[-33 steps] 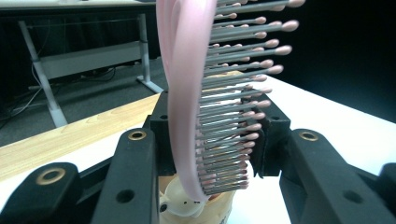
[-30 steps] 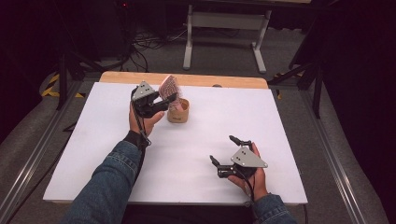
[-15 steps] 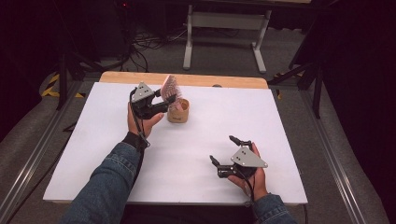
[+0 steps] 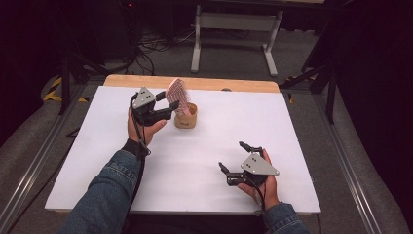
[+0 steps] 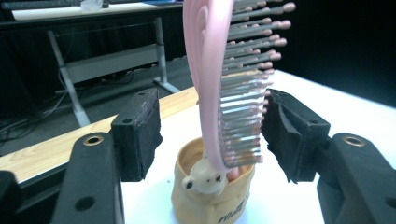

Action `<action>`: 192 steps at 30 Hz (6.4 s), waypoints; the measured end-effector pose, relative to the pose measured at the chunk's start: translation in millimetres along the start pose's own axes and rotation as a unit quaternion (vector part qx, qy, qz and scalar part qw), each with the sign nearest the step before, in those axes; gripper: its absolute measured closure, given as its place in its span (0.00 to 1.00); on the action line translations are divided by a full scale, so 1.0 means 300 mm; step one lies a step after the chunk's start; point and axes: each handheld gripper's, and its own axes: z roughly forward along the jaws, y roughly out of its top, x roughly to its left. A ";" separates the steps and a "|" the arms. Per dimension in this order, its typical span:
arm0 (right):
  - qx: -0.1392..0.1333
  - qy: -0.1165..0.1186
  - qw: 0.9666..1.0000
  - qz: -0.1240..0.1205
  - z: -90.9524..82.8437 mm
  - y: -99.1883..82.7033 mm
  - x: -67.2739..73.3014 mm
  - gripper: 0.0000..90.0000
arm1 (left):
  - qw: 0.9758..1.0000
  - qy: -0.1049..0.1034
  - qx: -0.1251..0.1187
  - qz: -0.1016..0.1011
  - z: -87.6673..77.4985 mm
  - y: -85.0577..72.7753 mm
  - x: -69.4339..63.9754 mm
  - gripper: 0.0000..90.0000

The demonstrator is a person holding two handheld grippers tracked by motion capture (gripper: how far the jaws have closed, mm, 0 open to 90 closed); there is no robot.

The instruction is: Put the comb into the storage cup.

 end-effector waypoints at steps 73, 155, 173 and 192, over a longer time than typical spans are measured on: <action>0.001 -0.005 1.000 -0.012 0.001 0.005 0.010 0.08 | 0.993 -0.037 0.017 0.110 -0.215 -0.179 -0.079 0.15; -0.003 -0.009 0.999 -0.033 -0.021 0.025 0.030 0.07 | 0.989 -0.013 0.069 0.127 -0.499 -0.370 -0.050 0.08; -0.002 -0.008 0.999 -0.031 -0.029 0.021 0.022 0.07 | 0.991 -0.007 0.069 0.115 -0.509 -0.387 -0.039 0.08; -0.001 -0.011 0.999 -0.038 -0.024 0.027 0.034 0.07 | 0.990 -0.012 0.069 0.120 -0.517 -0.386 -0.041 0.08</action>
